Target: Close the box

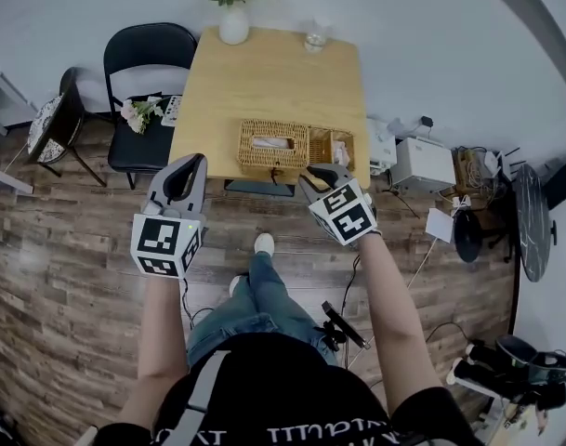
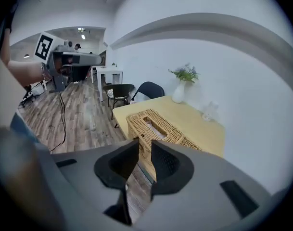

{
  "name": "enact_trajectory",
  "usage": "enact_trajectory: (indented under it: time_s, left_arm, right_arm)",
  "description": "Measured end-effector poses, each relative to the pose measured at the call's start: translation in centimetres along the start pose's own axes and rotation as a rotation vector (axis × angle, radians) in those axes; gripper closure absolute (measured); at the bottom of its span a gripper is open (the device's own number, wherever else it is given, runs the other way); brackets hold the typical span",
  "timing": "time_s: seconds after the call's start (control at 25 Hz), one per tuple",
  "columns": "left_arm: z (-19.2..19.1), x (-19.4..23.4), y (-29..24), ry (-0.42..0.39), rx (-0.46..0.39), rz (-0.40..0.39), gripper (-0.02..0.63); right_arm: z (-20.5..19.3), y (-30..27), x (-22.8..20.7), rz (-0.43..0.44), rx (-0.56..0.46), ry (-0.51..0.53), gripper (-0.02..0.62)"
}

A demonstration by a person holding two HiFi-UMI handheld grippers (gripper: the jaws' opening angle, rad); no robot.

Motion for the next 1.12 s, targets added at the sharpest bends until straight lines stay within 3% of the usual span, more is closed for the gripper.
enact_trajectory:
  time_s: [0.48,0.72,1.12]
  left_arm:
    - [3.1,-1.6,1.9,-0.013,-0.09,-0.009,0.595]
    - [5.6,-2.8,2.0,-0.024,-0.145,0.011,0.594]
    - [9.0,-5.0,2.7,-0.072,-0.217,0.031,0.595]
  right_arm:
    - [4.6,8.5,3.7,-0.175,-0.216,-0.036,0.547]
    - [4.6,13.4,3.2,-0.262,-0.371,-0.132,0.58]
    - [7.0,18.8,3.3,-0.418,-0.592,-0.054,0.581]
Point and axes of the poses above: the fingertips, and each gripper's own axes: y backward along the fingers, x to its left, z out of its top, the point moved 7 cm from there along y, backward along the fingers, and after that the axes turned 6 degrees about z, right-handed, at the moved point
